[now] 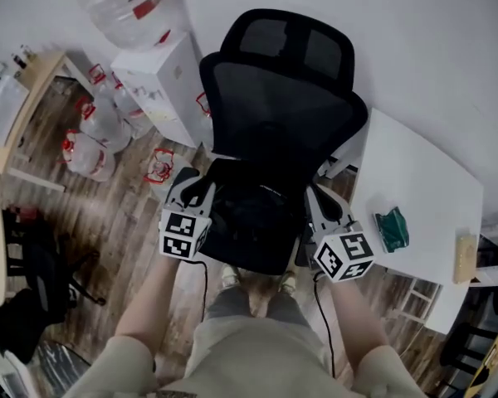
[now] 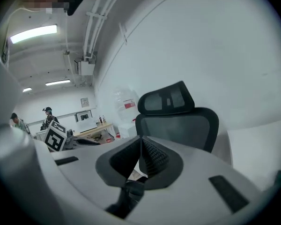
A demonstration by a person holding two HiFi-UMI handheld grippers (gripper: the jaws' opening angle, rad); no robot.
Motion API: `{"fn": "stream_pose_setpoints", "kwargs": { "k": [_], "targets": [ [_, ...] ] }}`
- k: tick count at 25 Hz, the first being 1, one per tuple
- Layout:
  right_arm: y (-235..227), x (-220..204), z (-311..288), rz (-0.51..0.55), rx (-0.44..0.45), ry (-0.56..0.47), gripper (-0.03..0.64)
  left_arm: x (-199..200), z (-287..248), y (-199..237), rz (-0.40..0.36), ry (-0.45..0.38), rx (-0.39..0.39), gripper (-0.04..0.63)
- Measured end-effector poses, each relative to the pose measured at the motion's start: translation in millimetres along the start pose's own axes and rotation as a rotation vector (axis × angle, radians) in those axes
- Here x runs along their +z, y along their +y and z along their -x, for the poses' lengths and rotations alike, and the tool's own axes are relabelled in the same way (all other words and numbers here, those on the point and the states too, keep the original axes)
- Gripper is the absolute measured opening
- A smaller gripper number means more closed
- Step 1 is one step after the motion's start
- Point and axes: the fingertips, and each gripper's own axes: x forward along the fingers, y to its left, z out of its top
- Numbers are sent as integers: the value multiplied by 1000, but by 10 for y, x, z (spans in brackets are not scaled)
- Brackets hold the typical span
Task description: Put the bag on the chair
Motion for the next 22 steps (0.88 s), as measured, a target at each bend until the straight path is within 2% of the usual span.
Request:
{"fn": "stream_pose_setpoints", "kwargs": {
  "k": [8,22],
  "targets": [
    [331,641,577,45,51,-94,32,716,568,-289,-170,-128,3,71],
    [621,1171,1366,113,146,-176,25,1607,1427,-790,-135,-355,-45,46]
  ]
}}
